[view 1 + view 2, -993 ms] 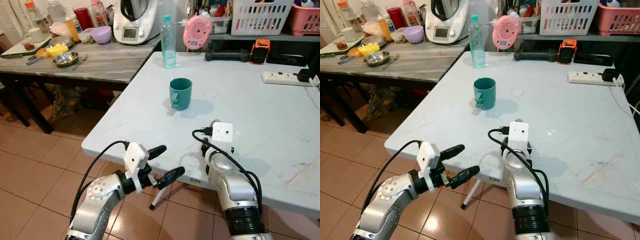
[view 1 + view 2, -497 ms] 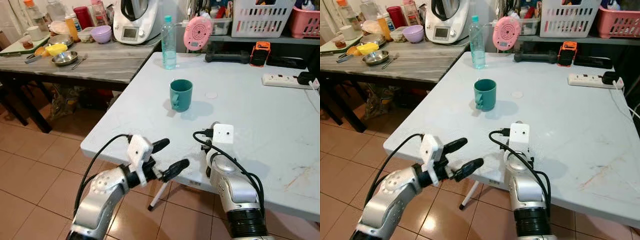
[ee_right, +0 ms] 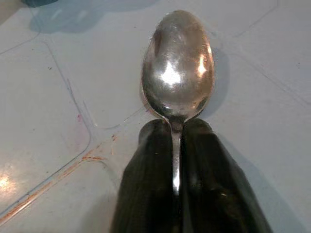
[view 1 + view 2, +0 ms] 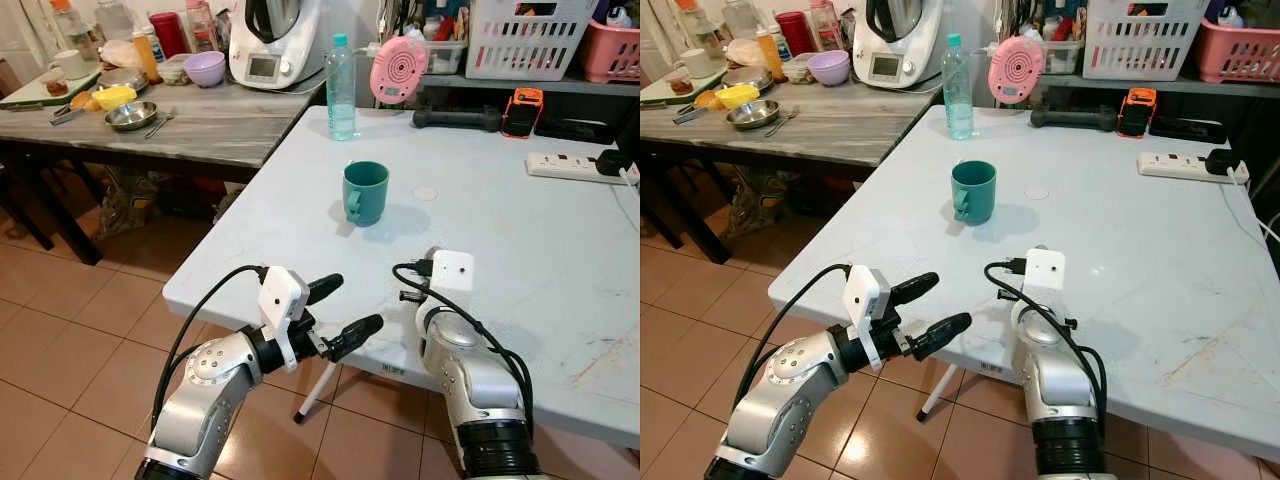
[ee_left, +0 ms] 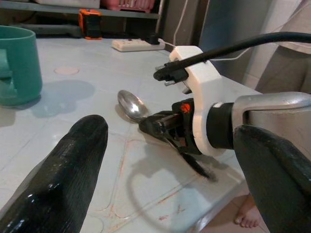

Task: Setting the table

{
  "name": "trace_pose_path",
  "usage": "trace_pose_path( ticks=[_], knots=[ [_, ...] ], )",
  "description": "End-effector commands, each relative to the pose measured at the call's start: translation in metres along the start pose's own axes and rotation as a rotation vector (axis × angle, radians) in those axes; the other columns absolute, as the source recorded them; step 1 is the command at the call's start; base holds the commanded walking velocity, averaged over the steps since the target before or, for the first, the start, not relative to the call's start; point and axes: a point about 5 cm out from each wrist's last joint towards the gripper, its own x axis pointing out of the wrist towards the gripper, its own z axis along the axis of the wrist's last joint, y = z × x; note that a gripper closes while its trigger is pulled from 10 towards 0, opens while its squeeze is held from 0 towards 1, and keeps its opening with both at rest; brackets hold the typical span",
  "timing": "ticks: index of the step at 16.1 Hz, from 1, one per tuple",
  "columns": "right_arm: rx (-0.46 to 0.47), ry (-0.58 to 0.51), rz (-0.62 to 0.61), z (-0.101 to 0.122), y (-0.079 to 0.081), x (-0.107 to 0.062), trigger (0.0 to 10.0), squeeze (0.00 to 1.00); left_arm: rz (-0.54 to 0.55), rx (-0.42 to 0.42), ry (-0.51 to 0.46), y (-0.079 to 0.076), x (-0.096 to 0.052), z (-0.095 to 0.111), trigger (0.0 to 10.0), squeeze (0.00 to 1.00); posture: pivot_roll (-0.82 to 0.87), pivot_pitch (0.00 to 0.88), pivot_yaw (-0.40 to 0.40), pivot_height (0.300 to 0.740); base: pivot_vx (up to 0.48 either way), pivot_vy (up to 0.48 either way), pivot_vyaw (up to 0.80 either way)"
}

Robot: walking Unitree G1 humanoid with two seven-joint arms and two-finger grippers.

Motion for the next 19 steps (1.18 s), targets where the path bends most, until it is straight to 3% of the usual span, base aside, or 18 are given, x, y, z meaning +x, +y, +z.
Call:
trace_pose_path(
  ticks=[1,5,11,15,16,19],
  knots=[
    [-0.015,0.274,-0.082,-0.059,-0.024,0.003,0.0,0.00,-0.005,-0.001,0.018,0.002,-0.001,-0.002,10.0,0.00,-0.20,0.027,0.118,0.740,0.000,0.000,0.00],
    [-0.001,0.268,-0.099,-0.059,-0.030,0.001,0.0,0.00,0.057,0.033,0.088,0.015,-0.005,-0.021,10.0,0.00,-0.21,0.028,0.124,0.740,0.000,0.000,0.00],
    [0.019,0.255,-0.101,-0.054,-0.034,-0.002,0.0,0.00,0.084,0.053,0.085,0.026,-0.009,-0.026,10.0,0.00,-0.22,0.025,0.128,0.740,0.000,0.000,0.00],
    [0.058,0.076,-0.054,-0.005,-0.035,-0.009,0.0,0.00,0.121,0.078,0.070,0.032,-0.009,-0.024,10.0,0.00,-0.23,0.025,0.127,0.740,0.000,0.000,0.00],
    [0.048,-0.024,-0.018,0.015,-0.033,-0.015,0.0,0.00,0.183,0.095,0.064,0.038,-0.008,-0.023,10.0,0.00,-0.23,0.025,0.127,0.740,0.000,0.000,0.00],
    [0.012,-0.192,0.007,0.036,-0.035,-0.029,0.0,0.00,0.292,0.099,0.015,0.045,-0.005,-0.017,10.0,0.00,-0.24,0.024,0.125,0.740,0.000,0.000,0.00]
  ],
)
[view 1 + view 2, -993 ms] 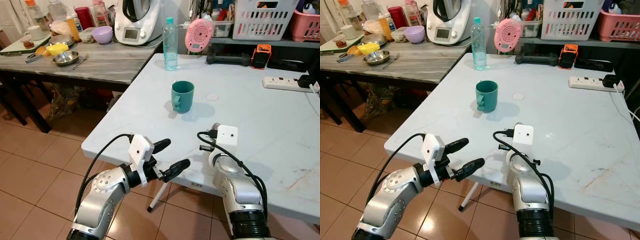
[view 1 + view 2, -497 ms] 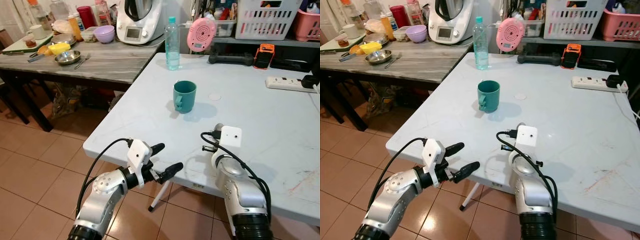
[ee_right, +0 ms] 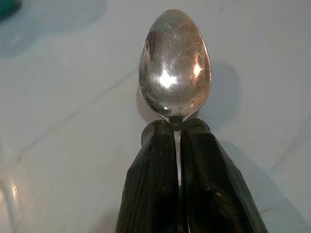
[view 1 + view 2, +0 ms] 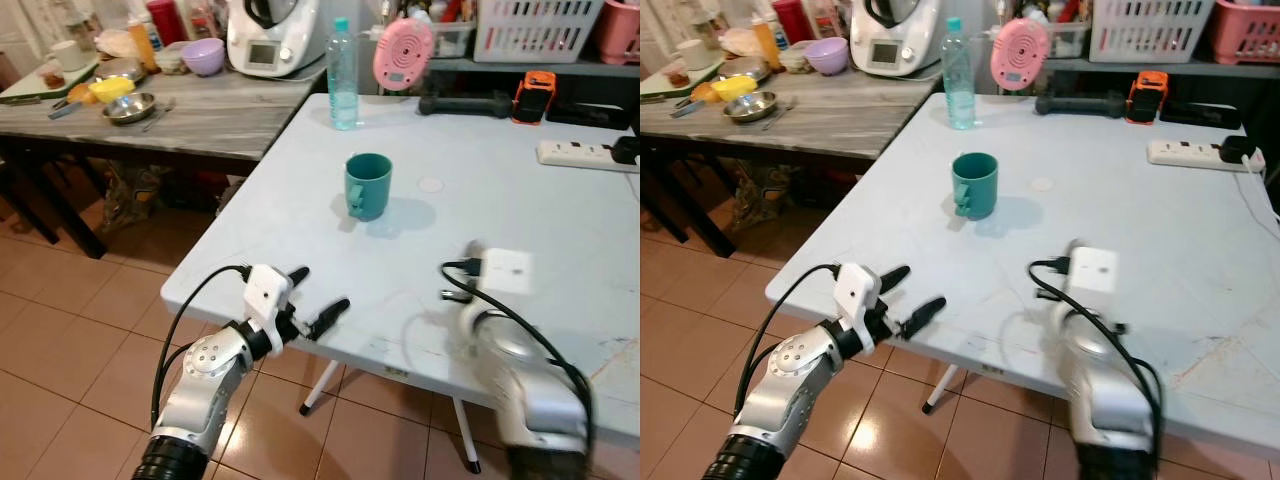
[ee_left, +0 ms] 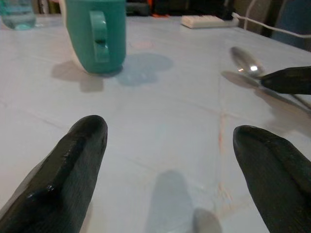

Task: Setting the table

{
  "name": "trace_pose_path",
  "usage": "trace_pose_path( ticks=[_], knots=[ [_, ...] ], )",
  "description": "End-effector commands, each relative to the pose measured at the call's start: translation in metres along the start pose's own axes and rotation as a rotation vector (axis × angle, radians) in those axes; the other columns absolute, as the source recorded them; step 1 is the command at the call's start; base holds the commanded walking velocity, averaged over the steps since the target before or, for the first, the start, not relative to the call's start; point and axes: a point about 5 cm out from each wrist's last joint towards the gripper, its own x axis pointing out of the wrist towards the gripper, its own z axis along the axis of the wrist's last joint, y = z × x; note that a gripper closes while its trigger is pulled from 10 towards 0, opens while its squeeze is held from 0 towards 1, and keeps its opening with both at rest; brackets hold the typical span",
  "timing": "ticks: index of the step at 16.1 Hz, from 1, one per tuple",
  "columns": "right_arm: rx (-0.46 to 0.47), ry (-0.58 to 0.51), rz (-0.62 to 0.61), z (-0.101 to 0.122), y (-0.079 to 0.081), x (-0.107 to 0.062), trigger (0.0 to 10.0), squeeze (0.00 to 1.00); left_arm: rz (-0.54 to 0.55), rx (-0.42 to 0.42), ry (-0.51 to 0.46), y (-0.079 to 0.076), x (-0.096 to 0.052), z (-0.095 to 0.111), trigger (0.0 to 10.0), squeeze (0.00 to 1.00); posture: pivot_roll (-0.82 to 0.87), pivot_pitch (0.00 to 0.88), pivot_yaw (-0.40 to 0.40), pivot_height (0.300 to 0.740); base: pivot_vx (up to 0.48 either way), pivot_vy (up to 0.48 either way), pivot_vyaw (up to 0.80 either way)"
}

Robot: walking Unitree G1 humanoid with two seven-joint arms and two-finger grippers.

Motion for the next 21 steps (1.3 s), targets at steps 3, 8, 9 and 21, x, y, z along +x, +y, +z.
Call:
trace_pose_path(
  ticks=[3,8,9,21],
  knots=[
    [-0.012,-0.196,0.059,0.021,0.002,-0.020,0.0,0.00,0.204,0.057,-0.057,0.019,0.000,0.014,10.0,0.00,-0.24,0.022,0.124,0.740,0.000,0.000,0.00],
    [-0.092,-0.360,0.025,0.037,-0.013,-0.033,6.7,0.00,0.437,0.052,-0.112,0.039,-0.006,0.027,10.0,0.00,-0.23,0.013,0.117,0.740,0.000,0.000,0.00],
    [-0.102,-0.405,0.070,0.041,-0.010,-0.035,10.0,0.00,0.446,0.048,-0.113,0.038,-0.004,0.028,10.0,0.00,-0.23,0.008,0.115,0.740,0.000,0.000,0.00],
    [-0.091,-0.442,0.075,0.044,-0.008,-0.031,10.0,0.00,0.420,-0.005,-0.113,0.031,0.003,0.025,10.0,0.00,-0.22,0.000,0.110,0.740,0.000,0.000,-0.46]
  ],
)
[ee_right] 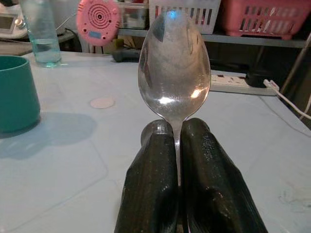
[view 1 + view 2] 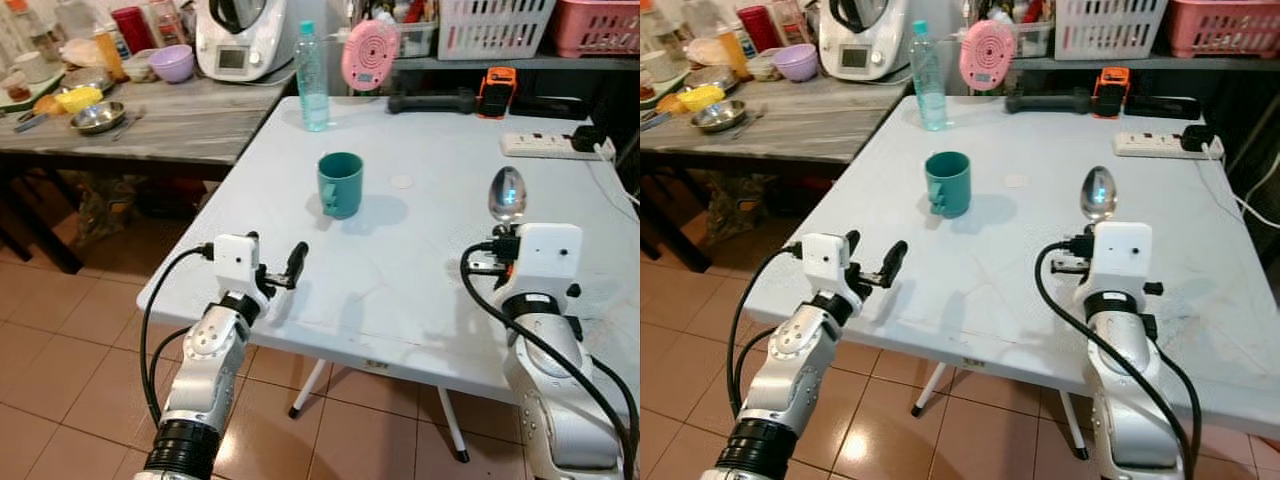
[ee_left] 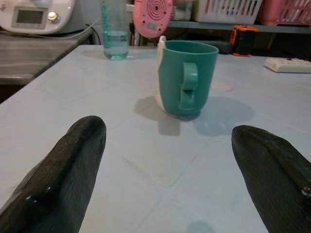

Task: Setting the table

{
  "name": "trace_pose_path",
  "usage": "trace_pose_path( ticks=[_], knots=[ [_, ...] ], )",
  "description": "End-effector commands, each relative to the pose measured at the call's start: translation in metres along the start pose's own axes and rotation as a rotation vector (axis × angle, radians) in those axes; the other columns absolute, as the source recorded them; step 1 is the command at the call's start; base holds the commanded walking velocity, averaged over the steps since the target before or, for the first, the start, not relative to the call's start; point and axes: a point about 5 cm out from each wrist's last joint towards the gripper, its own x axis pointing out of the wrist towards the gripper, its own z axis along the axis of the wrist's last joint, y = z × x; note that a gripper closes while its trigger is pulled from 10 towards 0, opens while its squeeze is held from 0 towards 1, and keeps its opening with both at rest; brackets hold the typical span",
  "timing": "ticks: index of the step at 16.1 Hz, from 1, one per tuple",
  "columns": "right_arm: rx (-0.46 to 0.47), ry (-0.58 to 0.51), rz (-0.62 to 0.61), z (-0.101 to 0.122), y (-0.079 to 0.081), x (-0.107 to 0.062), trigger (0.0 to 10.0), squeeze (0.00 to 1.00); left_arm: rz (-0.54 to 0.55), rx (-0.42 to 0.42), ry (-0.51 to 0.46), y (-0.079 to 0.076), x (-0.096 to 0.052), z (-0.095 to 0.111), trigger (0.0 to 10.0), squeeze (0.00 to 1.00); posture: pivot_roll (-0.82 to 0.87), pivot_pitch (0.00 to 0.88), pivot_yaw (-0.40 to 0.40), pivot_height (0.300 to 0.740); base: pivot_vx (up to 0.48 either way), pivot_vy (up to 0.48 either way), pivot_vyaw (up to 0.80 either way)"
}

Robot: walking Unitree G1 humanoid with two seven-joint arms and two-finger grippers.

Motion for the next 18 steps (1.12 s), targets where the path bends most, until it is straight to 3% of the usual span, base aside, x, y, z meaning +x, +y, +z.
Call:
trace_pose_path(
  ticks=[1,15,18],
  knots=[
    [0.015,-0.017,0.007,0.003,0.003,0.001,10.0,0.00,-0.010,0.020,-0.018,0.002,0.001,0.005,10.0,0.00,-0.22,0.000,0.113,0.740,0.000,0.416,-0.54],
    [0.025,-0.034,-0.010,0.001,0.007,0.003,10.0,0.00,-0.051,0.034,-0.010,-0.005,0.003,0.004,10.0,0.00,-0.22,0.001,0.127,0.740,0.000,0.458,-0.55],
    [-0.018,-0.057,-0.002,0.003,0.007,0.003,10.0,0.00,-0.058,0.030,-0.005,-0.009,0.003,0.002,10.0,0.00,-0.22,0.001,0.129,0.740,0.000,0.477,0.00]
  ],
)
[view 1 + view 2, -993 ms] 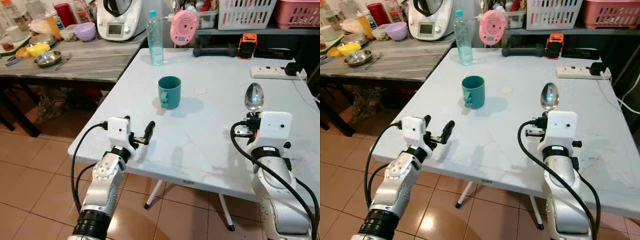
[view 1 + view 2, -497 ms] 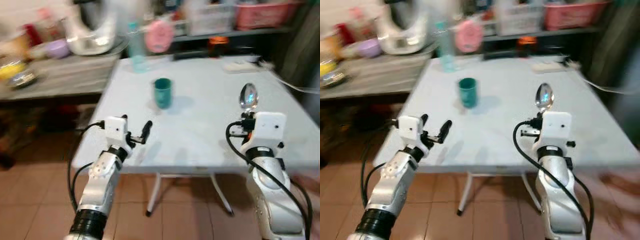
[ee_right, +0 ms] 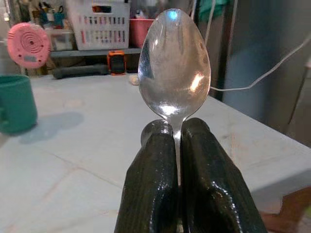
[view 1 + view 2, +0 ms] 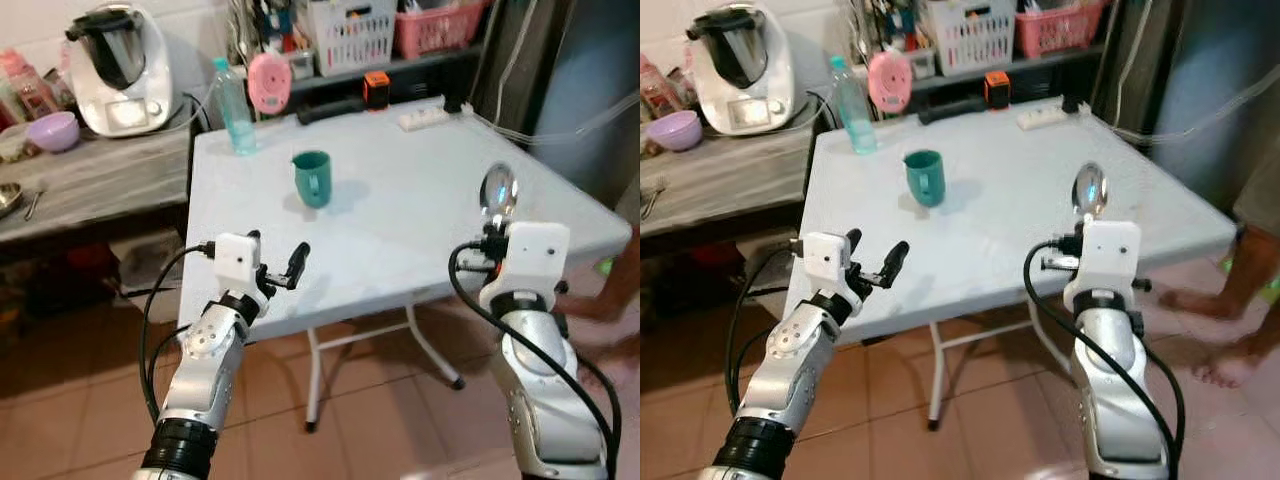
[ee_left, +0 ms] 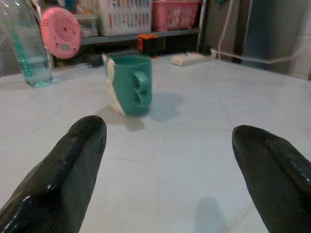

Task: Setting the table

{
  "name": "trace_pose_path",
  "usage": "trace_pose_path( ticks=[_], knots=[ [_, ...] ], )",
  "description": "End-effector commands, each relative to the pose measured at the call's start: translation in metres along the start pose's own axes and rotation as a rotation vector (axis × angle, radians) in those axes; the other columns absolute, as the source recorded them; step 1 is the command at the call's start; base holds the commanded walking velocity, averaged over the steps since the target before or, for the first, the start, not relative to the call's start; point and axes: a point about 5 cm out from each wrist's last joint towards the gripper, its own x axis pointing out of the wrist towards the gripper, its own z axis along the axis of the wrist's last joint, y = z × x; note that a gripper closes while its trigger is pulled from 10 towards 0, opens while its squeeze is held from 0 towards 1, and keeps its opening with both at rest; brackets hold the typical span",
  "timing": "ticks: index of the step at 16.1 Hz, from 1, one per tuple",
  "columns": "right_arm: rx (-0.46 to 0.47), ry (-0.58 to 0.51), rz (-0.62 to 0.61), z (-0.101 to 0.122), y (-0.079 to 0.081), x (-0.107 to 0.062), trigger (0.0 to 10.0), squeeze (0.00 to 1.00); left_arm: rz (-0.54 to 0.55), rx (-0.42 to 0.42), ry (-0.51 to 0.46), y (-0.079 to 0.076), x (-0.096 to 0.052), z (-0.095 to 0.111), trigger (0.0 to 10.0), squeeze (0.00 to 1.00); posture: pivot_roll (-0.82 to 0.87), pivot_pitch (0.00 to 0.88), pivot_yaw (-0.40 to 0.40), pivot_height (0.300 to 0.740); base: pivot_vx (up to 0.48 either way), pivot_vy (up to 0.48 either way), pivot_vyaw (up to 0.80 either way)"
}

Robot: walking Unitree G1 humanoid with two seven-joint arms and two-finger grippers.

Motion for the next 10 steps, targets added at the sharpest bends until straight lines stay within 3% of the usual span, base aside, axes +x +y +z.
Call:
trace_pose_path(
  ticks=[1,7,10],
  knots=[
    [-0.008,-0.015,0.015,0.0027,0.0031,-0.0001,10.0,0.00,-0.015,0.020,-0.002,-0.0013,0.0008,0.0024,10.0,0.00,-0.22,0.001,0.129,0.740,0.000,0.476,0.00],
    [0.002,-0.018,0.018,0.0015,0.0035,0.0005,10.0,0.00,-0.016,0.029,-0.001,-0.0032,0.0027,0.0021,10.0,0.00,-0.22,0.000,0.130,0.740,0.000,0.475,0.46],
    [0.002,-0.018,0.016,0.0014,0.0033,0.0007,10.0,0.00,-0.016,0.033,0.000,-0.0039,0.0026,0.0017,10.0,0.00,-0.22,0.000,0.129,0.740,0.000,0.472,0.75]
  ],
)
